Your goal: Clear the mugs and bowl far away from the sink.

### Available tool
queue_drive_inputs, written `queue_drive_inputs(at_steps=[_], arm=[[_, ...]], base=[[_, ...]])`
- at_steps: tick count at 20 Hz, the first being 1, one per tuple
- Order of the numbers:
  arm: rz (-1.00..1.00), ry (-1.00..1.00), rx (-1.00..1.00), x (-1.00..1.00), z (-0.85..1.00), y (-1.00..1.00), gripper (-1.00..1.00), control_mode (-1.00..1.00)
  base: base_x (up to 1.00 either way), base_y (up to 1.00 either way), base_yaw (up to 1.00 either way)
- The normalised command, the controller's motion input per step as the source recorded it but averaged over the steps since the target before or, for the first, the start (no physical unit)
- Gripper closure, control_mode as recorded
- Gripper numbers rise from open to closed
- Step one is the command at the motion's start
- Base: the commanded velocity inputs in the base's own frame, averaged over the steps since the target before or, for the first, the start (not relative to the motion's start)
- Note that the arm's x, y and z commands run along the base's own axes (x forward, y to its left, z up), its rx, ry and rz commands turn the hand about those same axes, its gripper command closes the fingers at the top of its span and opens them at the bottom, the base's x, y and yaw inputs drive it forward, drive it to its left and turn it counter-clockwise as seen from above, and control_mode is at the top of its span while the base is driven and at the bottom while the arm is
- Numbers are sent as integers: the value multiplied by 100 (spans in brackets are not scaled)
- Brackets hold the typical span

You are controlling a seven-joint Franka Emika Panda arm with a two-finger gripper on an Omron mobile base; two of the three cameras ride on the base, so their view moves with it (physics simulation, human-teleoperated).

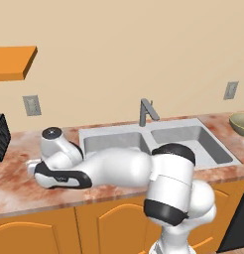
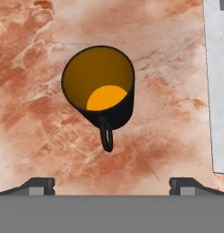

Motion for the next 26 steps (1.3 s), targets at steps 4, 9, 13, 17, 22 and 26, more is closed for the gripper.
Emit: queue_drive_inputs(at_steps=[4,9,13,17,22,26], arm=[[0,0,0,19,-31,2,-100,-100],[0,0,0,29,-24,1,-100,-100],[0,0,0,9,-16,23,-100,-100],[0,0,0,6,-8,25,-100,-100],[0,0,0,17,0,5,-100,-100],[0,0,0,12,-1,0,-100,-100]], base=[[0,0,0],[0,0,0],[0,0,0],[0,0,0],[0,0,0],[0,0,0]])
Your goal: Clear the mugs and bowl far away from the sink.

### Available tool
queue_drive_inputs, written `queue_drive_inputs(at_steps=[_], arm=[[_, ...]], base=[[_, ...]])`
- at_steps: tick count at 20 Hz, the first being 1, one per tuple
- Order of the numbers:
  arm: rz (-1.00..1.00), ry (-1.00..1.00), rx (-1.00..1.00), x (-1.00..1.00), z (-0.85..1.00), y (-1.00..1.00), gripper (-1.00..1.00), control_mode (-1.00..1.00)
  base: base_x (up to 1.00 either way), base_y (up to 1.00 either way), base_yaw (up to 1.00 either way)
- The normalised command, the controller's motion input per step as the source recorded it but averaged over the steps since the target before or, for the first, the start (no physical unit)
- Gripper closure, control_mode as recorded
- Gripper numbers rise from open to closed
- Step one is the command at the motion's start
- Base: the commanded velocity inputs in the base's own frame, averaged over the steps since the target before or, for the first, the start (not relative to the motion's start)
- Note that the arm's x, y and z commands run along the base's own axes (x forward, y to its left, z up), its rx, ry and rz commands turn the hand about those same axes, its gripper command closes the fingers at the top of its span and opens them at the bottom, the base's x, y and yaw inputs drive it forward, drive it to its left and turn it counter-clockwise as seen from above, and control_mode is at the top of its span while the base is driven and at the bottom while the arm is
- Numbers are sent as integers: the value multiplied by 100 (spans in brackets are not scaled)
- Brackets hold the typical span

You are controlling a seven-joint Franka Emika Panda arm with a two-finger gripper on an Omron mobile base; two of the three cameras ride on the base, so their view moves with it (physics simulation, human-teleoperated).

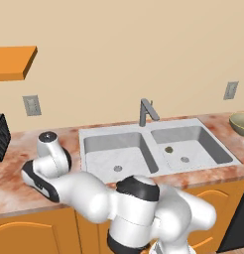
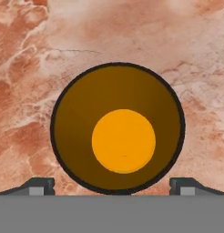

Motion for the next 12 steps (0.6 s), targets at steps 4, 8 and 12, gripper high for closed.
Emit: queue_drive_inputs(at_steps=[4,8,12], arm=[[0,0,0,1,-15,0,-100,-100],[0,0,0,0,-14,0,-100,-100],[0,0,0,0,-13,0,-100,-100]], base=[[0,0,0],[0,0,0],[0,0,0]])
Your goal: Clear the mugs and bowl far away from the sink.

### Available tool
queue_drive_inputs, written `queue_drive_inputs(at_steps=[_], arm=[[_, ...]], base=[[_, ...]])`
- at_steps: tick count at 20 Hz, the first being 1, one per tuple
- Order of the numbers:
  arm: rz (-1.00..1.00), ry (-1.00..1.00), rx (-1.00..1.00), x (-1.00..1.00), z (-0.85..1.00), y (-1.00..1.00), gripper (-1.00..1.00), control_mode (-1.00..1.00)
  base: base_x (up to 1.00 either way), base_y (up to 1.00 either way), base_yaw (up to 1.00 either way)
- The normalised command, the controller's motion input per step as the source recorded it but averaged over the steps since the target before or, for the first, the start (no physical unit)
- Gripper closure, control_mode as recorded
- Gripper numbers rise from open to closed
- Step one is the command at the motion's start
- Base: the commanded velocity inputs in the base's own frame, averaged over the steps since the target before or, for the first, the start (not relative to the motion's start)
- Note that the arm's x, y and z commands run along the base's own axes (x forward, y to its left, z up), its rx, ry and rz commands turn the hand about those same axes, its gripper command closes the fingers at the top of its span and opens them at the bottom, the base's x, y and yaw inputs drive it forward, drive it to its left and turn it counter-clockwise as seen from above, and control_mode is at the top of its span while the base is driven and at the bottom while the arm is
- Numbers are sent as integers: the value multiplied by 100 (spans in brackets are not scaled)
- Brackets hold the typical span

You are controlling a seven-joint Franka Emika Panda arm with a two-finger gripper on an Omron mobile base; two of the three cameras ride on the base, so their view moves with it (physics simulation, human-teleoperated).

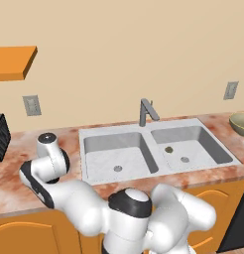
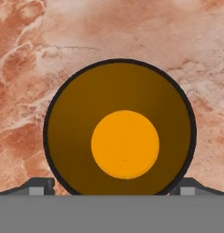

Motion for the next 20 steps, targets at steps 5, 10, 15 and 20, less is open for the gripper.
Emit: queue_drive_inputs(at_steps=[5,10,15,20], arm=[[0,0,0,0,-22,0,-100,-100],[0,3,0,0,-17,0,-100,-100],[0,0,0,0,-7,0,-100,-100],[0,0,1,-4,-16,0,100,-100]], base=[[0,0,0],[0,0,0],[0,0,0],[0,0,0]])
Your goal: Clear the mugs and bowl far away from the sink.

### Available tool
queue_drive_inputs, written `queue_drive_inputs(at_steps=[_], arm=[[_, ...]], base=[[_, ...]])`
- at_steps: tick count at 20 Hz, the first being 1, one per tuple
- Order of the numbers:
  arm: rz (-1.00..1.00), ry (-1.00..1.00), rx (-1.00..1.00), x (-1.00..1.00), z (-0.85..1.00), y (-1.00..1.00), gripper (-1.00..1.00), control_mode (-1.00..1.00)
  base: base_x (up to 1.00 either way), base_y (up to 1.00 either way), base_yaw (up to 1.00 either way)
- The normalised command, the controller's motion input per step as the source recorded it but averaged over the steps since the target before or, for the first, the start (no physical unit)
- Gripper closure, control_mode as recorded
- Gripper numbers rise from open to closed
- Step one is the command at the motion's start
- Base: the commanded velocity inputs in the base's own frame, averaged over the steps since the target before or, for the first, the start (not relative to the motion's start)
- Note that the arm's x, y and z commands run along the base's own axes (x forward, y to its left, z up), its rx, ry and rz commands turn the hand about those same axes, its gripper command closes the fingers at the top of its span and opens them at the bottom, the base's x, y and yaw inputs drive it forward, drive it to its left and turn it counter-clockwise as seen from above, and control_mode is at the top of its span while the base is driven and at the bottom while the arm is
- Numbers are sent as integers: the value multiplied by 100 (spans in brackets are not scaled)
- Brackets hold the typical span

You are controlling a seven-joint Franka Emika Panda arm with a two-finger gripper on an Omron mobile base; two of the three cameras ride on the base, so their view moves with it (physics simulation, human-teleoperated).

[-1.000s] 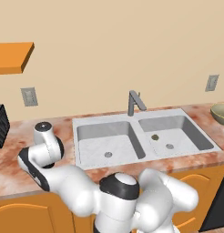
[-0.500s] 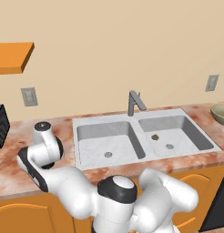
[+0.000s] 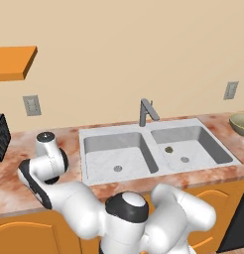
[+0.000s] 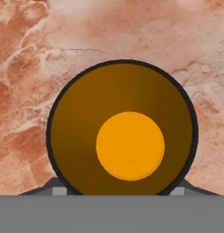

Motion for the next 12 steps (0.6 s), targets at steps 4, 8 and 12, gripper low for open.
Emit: queue_drive_inputs(at_steps=[4,8,12], arm=[[-1,2,3,-16,-23,0,100,-100],[-2,1,2,-14,-22,0,100,-100],[-1,0,0,-12,-7,0,100,-100]], base=[[0,0,0],[0,0,0],[0,0,0]])
